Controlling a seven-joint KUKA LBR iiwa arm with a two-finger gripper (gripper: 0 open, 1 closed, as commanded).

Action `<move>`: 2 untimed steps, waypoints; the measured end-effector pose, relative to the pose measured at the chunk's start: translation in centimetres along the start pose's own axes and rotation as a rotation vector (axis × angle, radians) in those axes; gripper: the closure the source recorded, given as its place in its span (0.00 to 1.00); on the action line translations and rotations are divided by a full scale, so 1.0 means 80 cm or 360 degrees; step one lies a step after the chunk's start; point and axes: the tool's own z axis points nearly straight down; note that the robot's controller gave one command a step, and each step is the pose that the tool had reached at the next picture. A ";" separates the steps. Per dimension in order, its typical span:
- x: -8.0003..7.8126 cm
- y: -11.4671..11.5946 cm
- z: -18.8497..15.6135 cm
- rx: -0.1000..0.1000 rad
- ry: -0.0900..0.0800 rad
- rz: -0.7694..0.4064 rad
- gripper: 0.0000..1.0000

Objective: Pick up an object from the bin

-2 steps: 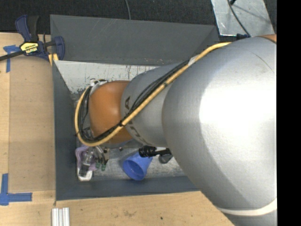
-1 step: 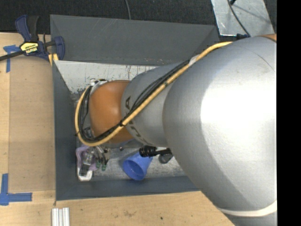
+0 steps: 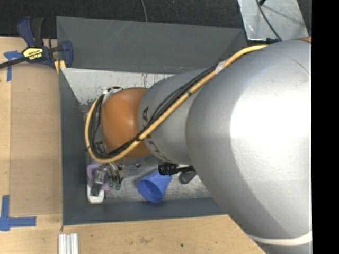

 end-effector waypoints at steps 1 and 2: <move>0.000 -0.002 -0.009 0.0009 0.0005 0.0000 1.00; 0.000 -0.001 -0.019 0.0009 0.0004 0.0000 1.00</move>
Offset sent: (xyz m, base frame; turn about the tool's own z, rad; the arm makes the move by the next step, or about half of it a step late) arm 0.0001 0.0000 0.0203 0.0000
